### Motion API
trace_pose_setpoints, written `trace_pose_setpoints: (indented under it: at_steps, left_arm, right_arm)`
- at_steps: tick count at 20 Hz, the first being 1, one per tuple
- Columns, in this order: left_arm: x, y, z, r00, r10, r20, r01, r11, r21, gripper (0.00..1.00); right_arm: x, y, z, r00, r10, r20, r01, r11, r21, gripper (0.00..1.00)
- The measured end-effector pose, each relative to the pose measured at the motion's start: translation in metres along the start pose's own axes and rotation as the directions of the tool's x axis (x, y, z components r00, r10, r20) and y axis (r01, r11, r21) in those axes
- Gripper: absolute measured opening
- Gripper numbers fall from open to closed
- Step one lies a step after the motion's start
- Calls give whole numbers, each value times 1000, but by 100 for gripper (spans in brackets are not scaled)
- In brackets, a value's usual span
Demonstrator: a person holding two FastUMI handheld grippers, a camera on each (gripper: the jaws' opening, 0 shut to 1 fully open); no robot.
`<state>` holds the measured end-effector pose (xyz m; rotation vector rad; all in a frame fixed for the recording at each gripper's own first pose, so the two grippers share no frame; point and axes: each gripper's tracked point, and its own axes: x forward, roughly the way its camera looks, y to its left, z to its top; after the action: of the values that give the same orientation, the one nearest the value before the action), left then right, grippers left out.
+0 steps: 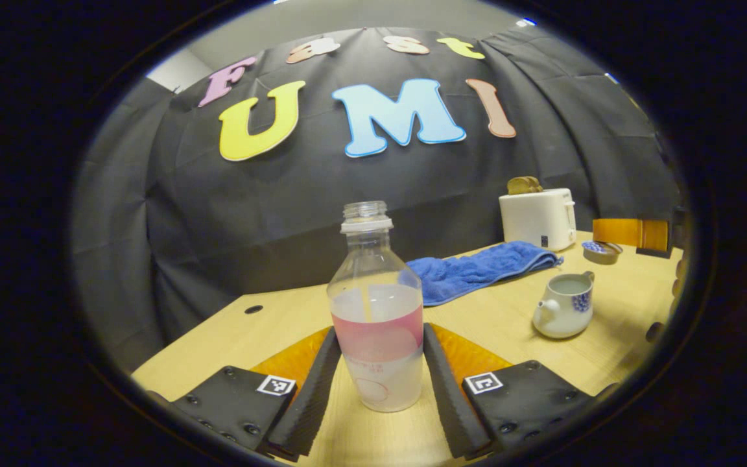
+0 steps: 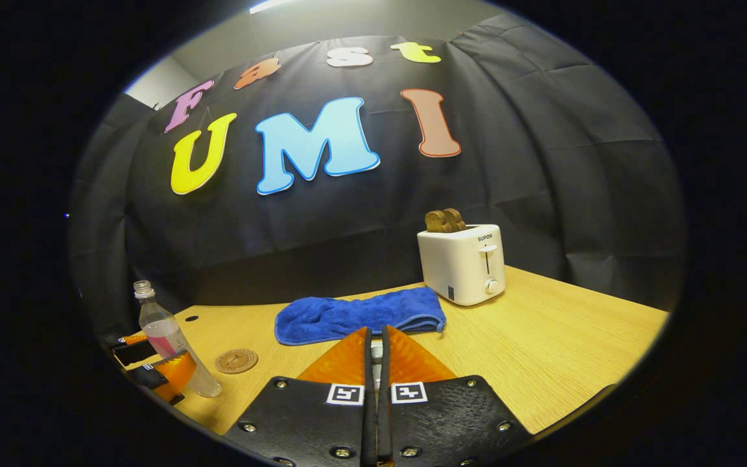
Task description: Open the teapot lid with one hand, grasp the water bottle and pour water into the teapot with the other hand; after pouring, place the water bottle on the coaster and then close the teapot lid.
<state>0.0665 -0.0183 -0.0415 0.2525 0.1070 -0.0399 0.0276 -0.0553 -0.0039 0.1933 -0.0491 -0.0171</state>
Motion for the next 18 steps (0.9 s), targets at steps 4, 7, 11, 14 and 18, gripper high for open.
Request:
trace_pose_setpoints:
  at_steps: [4, 7, 11, 14, 18]
  left_arm:
    - [3, -2, 7, 1000, -13, -14, 15, 989, 150, 87]
    - [7, 0, 15, 1000, -8, -16, 12, 962, 272, 87]
    - [13, -1, 22, 1000, -2, -27, 13, 911, 413, 87]
    - [16, -7, 26, 1000, 7, -29, 9, 867, 498, 87]
    - [21, -17, 34, 1000, 8, -27, 10, 789, 614, 87]
  right_arm:
    - [-4, -7, 5, 1000, -11, 15, 10, 1000, 13, 1]
    - [-7, -17, 4, 1000, -23, 13, 22, 999, 25, 1]
    - [-13, -34, -3, 999, -40, -3, 40, 998, 55, 1]
    - [-21, -48, -7, 998, -55, -13, 56, 996, 75, 1]
    - [-27, -66, -9, 996, -84, -15, 85, 990, 116, 1]
